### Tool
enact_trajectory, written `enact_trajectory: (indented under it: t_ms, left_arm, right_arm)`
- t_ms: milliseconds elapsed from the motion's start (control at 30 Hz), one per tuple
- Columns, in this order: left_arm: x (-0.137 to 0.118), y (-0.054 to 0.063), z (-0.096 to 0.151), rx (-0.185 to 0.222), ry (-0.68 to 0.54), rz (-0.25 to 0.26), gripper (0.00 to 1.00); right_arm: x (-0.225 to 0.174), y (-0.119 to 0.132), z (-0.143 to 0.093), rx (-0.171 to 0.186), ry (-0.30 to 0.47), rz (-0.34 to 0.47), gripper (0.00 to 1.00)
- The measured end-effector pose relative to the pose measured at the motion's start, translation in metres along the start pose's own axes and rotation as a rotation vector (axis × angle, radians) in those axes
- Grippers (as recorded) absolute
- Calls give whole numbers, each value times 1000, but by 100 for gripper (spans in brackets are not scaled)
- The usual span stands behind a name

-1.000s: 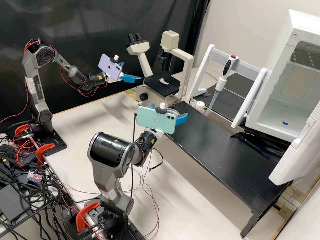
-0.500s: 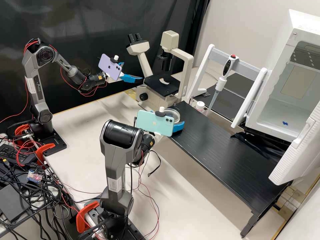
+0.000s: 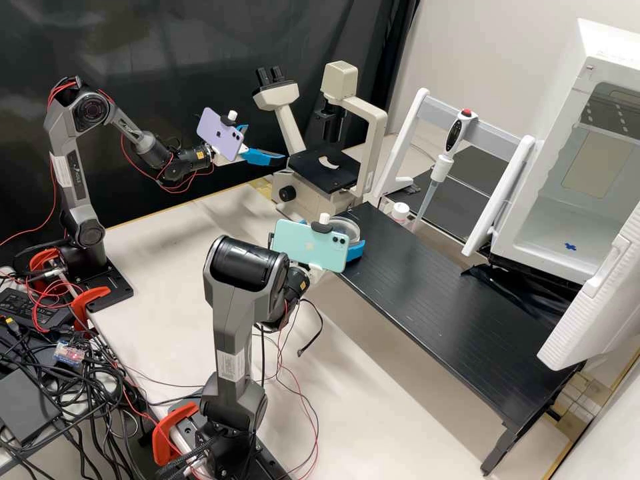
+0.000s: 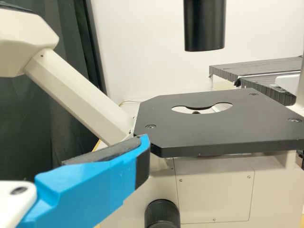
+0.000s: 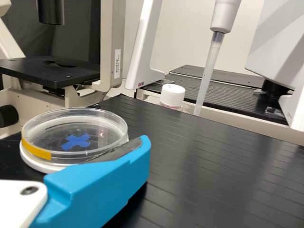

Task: Move the petri dish to the incubator

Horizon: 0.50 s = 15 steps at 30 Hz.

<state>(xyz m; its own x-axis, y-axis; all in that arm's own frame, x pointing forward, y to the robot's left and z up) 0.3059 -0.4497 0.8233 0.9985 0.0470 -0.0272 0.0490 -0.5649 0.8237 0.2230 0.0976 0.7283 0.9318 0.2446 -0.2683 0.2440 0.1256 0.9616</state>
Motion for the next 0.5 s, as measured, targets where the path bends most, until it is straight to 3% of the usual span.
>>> enact_trajectory:
  t_ms: [500]
  left_arm:
    - [0,0,0,0,0,0,100]
  right_arm:
    - [7,0,-2,4,0,-3,0]
